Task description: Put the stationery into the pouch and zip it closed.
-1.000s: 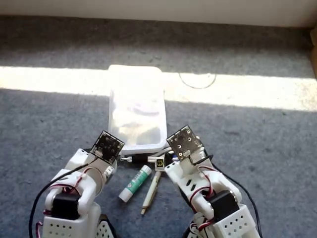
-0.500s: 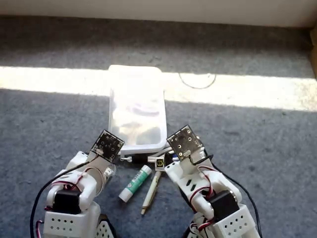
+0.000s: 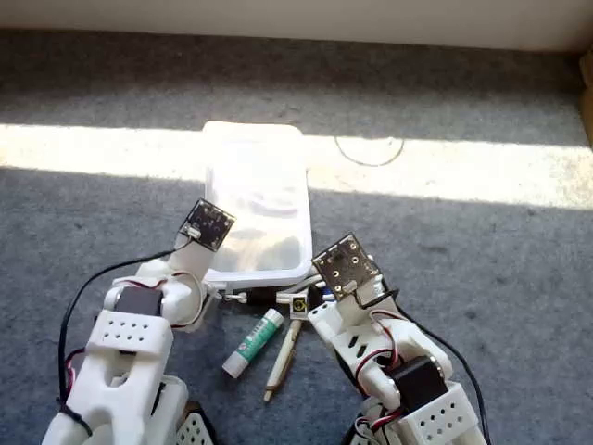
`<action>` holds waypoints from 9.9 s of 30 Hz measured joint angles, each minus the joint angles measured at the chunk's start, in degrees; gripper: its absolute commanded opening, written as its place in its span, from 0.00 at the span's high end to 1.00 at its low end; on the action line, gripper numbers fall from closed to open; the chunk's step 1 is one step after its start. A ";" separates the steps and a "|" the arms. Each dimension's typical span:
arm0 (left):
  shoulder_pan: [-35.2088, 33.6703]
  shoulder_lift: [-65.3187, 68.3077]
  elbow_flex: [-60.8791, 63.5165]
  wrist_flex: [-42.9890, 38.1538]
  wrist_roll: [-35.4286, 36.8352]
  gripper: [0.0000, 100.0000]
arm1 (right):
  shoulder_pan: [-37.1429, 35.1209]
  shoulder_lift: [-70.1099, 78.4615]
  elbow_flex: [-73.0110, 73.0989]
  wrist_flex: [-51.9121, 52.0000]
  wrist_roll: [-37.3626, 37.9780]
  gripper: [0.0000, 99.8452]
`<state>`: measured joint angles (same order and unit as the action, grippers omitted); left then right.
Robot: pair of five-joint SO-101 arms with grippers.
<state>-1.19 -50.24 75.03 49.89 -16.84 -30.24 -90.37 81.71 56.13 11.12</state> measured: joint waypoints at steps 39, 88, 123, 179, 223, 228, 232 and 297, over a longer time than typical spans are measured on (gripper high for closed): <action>2.73 4.13 -0.35 -15.56 4.66 0.99 | 0.00 0.00 0.00 0.00 0.00 0.71; 2.64 4.13 -6.33 -12.48 13.71 0.99 | -19.78 52.04 -6.68 -36.84 6.68 0.71; 1.49 4.13 -6.33 -12.48 14.15 0.99 | -18.99 57.76 -6.68 -48.88 6.68 0.79; -2.11 4.13 -6.33 -12.48 16.09 0.99 | -17.41 77.98 -21.36 -43.43 6.77 0.88; -1.67 3.78 -7.30 -10.73 20.48 0.80 | -10.81 28.13 -13.27 -20.22 6.86 0.99; -1.67 3.78 -7.56 -10.73 20.84 0.83 | -11.16 24.09 -13.27 -16.79 6.86 0.99; -1.67 3.78 -7.56 -10.73 20.84 0.91 | -11.69 21.63 -13.27 -14.77 6.86 0.99; -5.27 3.60 -7.65 -10.73 21.10 0.99 | 5.89 10.29 -10.02 -14.68 -0.44 0.99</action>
<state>-6.46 -46.64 67.38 39.16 4.26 -24.35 -80.09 71.69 41.45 10.68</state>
